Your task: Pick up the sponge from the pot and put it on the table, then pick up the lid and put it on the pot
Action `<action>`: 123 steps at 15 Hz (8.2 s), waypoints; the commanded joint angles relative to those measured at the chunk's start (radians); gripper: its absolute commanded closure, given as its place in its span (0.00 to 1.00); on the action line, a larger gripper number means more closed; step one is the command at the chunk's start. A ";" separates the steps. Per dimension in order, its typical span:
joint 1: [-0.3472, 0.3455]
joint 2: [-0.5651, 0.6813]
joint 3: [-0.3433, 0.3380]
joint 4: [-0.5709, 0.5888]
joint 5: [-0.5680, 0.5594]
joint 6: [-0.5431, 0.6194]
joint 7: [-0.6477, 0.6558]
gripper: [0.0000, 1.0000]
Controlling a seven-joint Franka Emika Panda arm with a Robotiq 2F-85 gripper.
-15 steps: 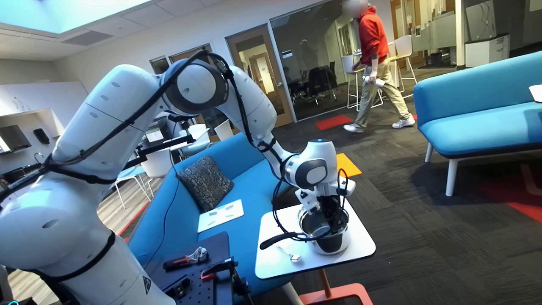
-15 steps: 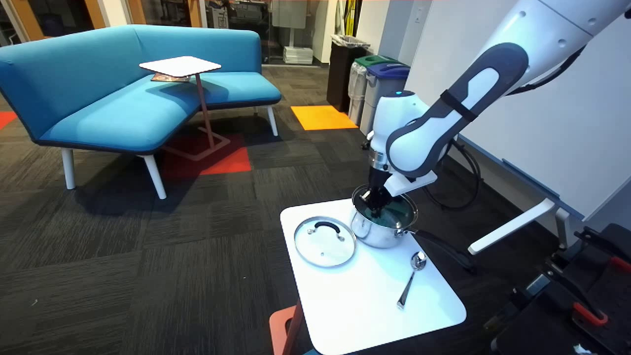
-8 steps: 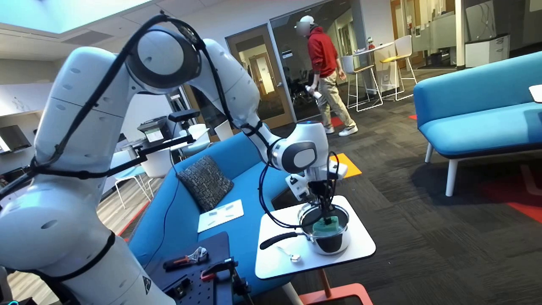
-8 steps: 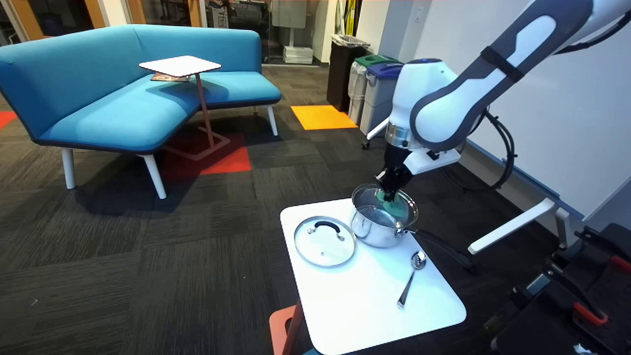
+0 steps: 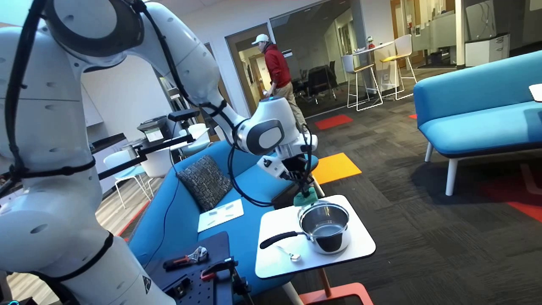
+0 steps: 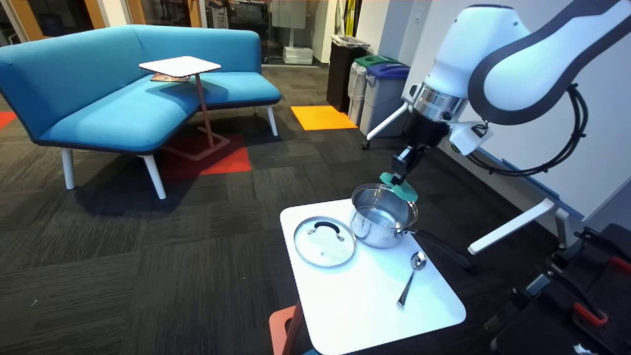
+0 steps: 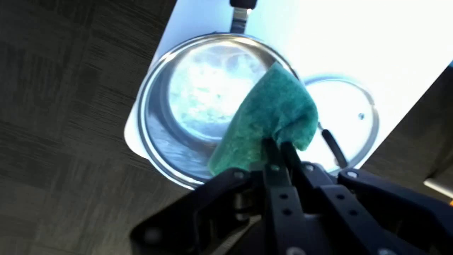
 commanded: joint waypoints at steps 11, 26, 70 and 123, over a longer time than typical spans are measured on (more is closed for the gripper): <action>0.118 0.186 0.185 0.245 -0.038 -0.311 -0.155 0.99; 0.218 0.556 0.092 0.562 -0.074 -0.308 -0.084 0.69; 0.138 0.692 0.049 0.864 -0.113 -0.369 -0.125 0.84; -0.084 0.198 -0.002 0.269 0.070 -0.228 -0.005 0.96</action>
